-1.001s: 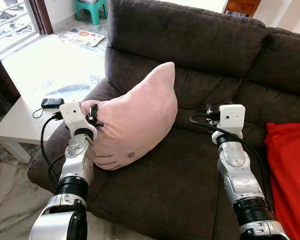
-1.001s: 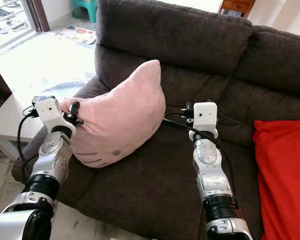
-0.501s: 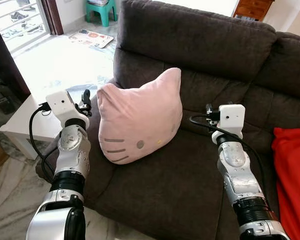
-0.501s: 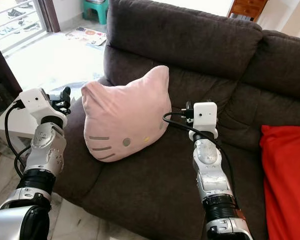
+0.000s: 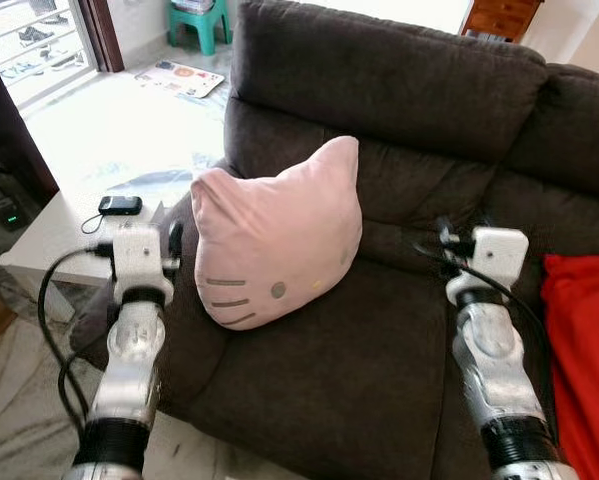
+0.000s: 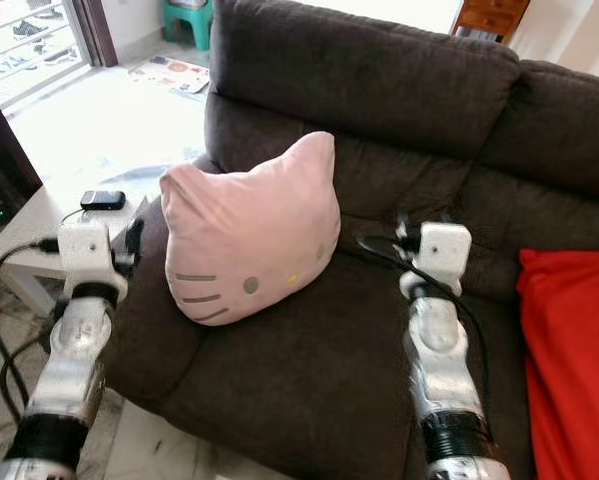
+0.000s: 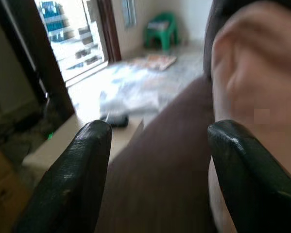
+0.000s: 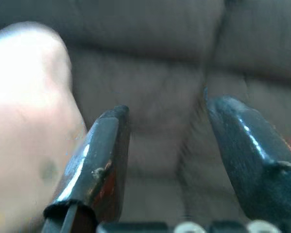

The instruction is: Move the pillow to the sofa from floor

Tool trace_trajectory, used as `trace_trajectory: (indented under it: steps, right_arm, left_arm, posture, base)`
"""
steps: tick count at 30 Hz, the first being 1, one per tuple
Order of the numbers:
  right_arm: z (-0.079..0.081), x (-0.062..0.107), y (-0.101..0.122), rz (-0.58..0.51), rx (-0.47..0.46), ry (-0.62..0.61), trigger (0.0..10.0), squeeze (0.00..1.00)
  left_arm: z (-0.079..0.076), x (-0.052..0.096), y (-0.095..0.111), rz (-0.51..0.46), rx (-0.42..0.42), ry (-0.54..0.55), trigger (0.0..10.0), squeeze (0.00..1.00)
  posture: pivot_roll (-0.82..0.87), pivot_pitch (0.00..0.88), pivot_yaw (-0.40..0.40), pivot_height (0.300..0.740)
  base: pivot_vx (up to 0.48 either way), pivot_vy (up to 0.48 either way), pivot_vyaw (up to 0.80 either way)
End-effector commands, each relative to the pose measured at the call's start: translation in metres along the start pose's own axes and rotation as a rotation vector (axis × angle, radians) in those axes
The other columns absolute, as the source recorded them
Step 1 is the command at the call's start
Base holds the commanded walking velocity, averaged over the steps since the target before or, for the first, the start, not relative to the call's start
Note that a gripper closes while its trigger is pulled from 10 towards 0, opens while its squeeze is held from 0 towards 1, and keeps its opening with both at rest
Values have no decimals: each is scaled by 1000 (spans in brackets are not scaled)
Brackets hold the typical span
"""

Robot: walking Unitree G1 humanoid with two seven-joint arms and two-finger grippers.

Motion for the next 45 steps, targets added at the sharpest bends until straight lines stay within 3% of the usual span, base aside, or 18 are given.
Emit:
trace_trajectory:
  steps: [1,5,11,20,22,26,29,35,39,45]
  right_arm:
    - [-10,3,-10,37,-4,-22,10000,0]
    - [-34,24,-71,316,98,-61,10000,0]
    - [-57,62,-119,535,93,-99,10000,0]
    - [-64,100,-153,709,101,-104,10000,0]
    - [-65,120,-167,787,113,-101,10000,0]
    - [-69,136,-177,843,123,-119,10000,0]
    - [-71,144,-181,866,116,-123,10000,0]
    - [-63,145,-183,872,88,-82,10000,0]
    - [-56,144,-183,871,64,-50,10000,0]
    - [-49,145,-185,882,97,-2,10000,0]
  left_arm:
    - [-7,2,-4,17,-15,-22,10000,0]
    - [-22,15,-41,140,-46,-90,10000,0]
    - [-27,35,-94,365,-35,-131,10000,0]
    - [-41,68,-136,536,-52,-258,10000,0]
    - [-48,91,-156,645,-55,-324,10000,0]
    - [-51,109,-168,694,-81,-373,10000,0]
    - [-46,122,-179,754,-74,-352,10000,0]
    - [-41,143,-193,841,-111,-365,10000,0]
    - [-36,147,-197,865,-129,-349,10000,0]
    - [-29,147,-198,859,-153,-330,10000,0]
  posture:
    - [-2,63,-83,740]
    - [-5,34,-68,740]
    - [9,0,-59,740]
    - [3,0,-49,740]
    - [1,0,-47,740]
    - [0,0,-49,740]
    - [5,0,-56,740]
    - [1,0,-61,740]
    - [0,0,-59,740]
    - [6,0,-51,740]
  base:
    - [0,0,0]
    - [0,0,0]
    - [0,0,0]
    - [0,0,0]
    - [0,0,0]
    - [0,0,0]
    - [0,0,0]
    - [0,0,0]
    - [0,0,0]
    - [0,0,0]
Point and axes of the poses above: a point about 5 cm out from each wrist's last joint towards the gripper, its own x axis pointing back from the gripper into the wrist, its own y axis along the axis of the wrist's last joint, z = x × y, the point moved 3 cm from there along -x, pointing out of the wrist towards the gripper, and after that the axes turned 12 degrees about -x, right-handed, at the moved point
